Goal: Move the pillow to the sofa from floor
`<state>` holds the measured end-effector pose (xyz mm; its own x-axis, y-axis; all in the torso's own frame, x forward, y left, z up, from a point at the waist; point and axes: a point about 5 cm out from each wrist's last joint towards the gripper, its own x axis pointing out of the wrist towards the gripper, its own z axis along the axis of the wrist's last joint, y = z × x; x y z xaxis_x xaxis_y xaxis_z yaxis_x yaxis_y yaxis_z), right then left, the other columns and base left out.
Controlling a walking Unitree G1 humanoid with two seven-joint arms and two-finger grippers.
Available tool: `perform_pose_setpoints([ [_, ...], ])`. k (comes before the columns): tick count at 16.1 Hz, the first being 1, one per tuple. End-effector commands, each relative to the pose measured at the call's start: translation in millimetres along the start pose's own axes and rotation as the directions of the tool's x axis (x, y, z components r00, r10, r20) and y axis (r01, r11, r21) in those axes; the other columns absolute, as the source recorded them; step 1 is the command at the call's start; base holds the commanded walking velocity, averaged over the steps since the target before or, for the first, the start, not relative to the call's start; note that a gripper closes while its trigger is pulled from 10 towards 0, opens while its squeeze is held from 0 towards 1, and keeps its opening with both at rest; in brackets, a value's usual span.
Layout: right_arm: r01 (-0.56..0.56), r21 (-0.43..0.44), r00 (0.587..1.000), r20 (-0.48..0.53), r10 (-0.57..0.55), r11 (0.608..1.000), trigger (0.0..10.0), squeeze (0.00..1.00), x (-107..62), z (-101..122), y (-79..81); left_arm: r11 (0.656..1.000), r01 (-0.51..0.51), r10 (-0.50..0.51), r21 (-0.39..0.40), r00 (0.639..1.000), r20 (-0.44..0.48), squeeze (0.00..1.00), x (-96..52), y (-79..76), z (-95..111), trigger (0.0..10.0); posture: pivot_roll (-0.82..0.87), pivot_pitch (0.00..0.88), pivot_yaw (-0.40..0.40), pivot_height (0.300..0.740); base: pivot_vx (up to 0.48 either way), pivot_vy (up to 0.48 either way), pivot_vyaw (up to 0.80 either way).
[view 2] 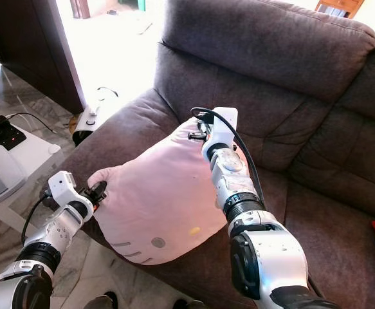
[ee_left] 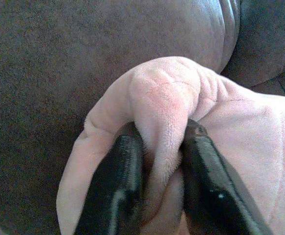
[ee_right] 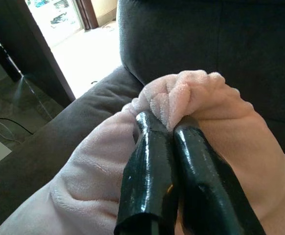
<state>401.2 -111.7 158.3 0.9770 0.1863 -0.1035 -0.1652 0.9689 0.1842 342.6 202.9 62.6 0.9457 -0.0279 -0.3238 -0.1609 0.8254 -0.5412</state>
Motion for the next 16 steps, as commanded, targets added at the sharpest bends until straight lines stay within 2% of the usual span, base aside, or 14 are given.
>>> perform_pose_setpoints([
  [1,0.017,0.009,1.0,-0.025,-0.017,1.0,10.0,0.0,-1.9,-6.4,-4.5,0.999,-0.045,0.044,-0.029,0.999,-0.031,0.0,-2.5,7.6,-10.4,0.0,0.14,0.194,-0.153,0.74,0.0,0.0,0.0],
  [3,0.02,0.008,0.999,-0.026,-0.019,1.0,10.0,0.0,-2.3,-7.0,-5.6,0.998,-0.037,0.041,-0.05,0.996,0.084,0.0,-3.8,7.7,6.4,0.0,0.14,0.188,-0.151,0.74,0.0,0.0,0.0],
  [4,0.022,0.007,0.999,-0.025,-0.022,1.0,10.0,0.0,-2.5,-7.0,-6.5,0.998,0.001,0.011,-0.07,0.985,0.17,0.0,-6.1,4.1,18.9,0.0,0.14,0.187,-0.151,0.74,0.0,0.0,0.0],
  [6,0.027,0.008,0.999,-0.02,-0.027,1.0,10.0,0.0,-2.4,-5.3,-8.7,0.996,0.064,-0.042,-0.067,0.958,0.282,0.0,-12.5,-3.6,38.4,0.0,0.15,0.178,-0.149,0.74,0.0,0.0,0.0],
  [7,0.03,0.009,0.999,-0.016,-0.03,1.0,10.0,0.0,-2.4,-4.0,-9.8,0.994,0.098,-0.074,-0.054,0.934,0.349,0.0,-20.1,-9.5,51.2,0.0,0.15,0.173,-0.147,0.74,0.0,0.0,0.0],
  [9,0.032,0.009,0.999,-0.013,-0.032,0.999,10.0,0.0,-2.4,-3.6,-10.5,0.981,0.194,-0.168,-0.018,0.892,0.42,0.0,-34.6,-24.7,64.7,0.0,0.16,0.163,-0.144,0.74,0.0,0.0,0.0],
  [10,0.033,0.01,0.999,-0.014,-0.033,0.999,10.0,0.0,-2.5,-3.9,-10.5,0.974,0.222,-0.215,0.033,0.881,0.421,0.0,-39.9,-33.2,65.1,10.0,0.16,0.158,-0.144,0.74,0.0,0.0,0.0],
  [11,0.034,0.012,0.999,-0.011,-0.034,0.999,10.0,0.0,-2.4,-3.6,-10.3,0.963,0.255,-0.27,0.093,0.867,0.419,0.0,-48.2,-45.4,65.1,10.0,0.17,0.151,-0.143,0.74,0.0,0.0,0.0],
  [16,0.06,0.043,0.997,0.044,-0.062,0.997,10.0,0.0,-1.9,7.7,-16.3,0.922,0.299,-0.378,0.248,0.834,0.402,0.0,-67.6,-82.6,68.8,10.0,0.18,0.146,-0.138,0.74,0.0,0.0,0.0],
])
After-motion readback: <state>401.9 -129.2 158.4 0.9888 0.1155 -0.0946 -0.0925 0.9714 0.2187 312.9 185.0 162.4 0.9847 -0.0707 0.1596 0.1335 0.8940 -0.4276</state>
